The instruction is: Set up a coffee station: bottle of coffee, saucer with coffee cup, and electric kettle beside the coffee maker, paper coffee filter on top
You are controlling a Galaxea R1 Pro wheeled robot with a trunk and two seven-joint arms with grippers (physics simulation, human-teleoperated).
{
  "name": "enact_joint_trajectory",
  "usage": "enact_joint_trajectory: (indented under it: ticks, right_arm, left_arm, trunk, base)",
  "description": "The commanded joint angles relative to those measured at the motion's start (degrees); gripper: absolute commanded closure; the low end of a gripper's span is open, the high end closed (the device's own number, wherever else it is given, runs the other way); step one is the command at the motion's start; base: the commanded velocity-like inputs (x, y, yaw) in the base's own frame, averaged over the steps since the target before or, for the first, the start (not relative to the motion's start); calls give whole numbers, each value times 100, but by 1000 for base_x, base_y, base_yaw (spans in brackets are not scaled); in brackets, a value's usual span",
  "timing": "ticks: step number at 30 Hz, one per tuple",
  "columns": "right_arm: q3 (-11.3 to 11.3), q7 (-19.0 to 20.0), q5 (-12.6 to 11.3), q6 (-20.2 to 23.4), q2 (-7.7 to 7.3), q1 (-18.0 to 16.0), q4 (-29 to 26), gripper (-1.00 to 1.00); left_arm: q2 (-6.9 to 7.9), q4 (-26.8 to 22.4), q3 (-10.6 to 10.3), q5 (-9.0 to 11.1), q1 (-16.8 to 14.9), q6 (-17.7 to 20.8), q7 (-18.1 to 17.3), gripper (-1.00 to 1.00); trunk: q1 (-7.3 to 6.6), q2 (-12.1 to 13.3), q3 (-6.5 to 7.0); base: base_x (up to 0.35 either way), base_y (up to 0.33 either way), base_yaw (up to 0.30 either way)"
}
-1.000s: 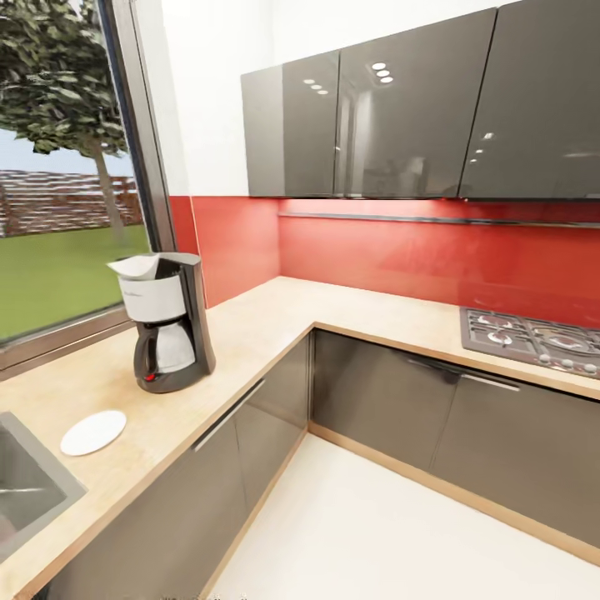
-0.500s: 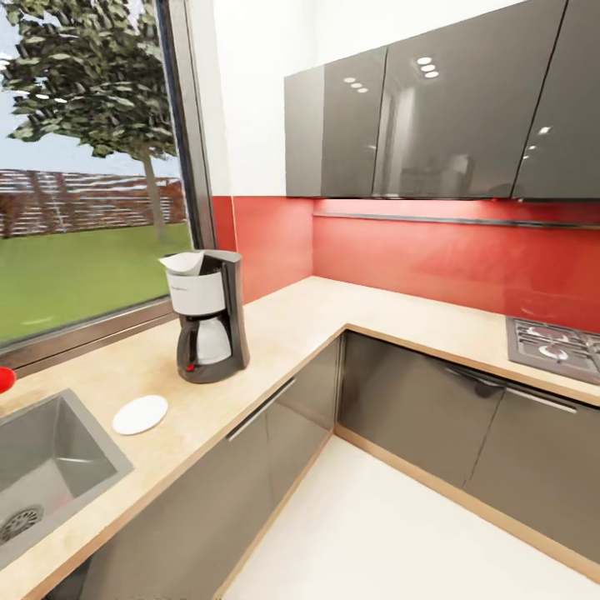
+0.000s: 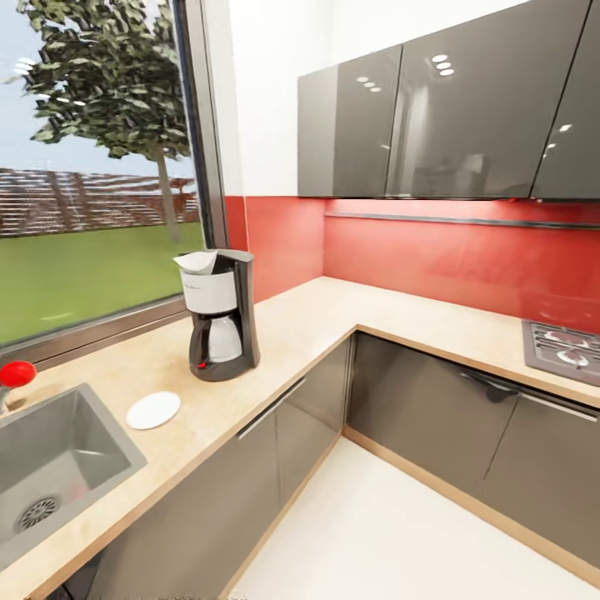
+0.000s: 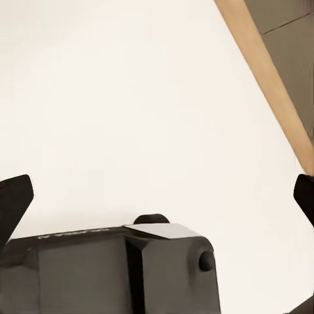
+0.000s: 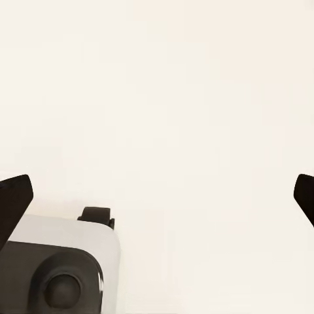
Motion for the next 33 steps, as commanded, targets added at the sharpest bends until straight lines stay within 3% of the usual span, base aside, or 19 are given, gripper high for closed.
enact_joint_trajectory:
  ticks: [1, 23, 26, 33]
  right_arm:
    - [1, 0, 40, -16, -2, -3, 3, -100]
    - [1, -1, 47, -16, -2, -3, 3, -100]
    - [1, -1, 47, -16, -2, -3, 3, -100]
    - [1, -1, 47, -16, -2, -3, 3, -100]
  left_arm:
    - [6, 9, 46, -18, -3, -22, -18, -100]
    - [40, 9, 114, -11, 9, -19, -16, -100]
    - [118, 14, 133, -1, 12, -16, -17, -100]
    - [196, 10, 620, 2, 62, -14, -18, -100]
  trunk:
    - [0, -5, -7]
    - [0, -5, -7]
    - [0, -5, -7]
    - [0, -5, -7]
  base:
    - [0, 0, 237]
    - [0, 0, 265]
    - [0, 0, 269]
    - [0, 0, 270]
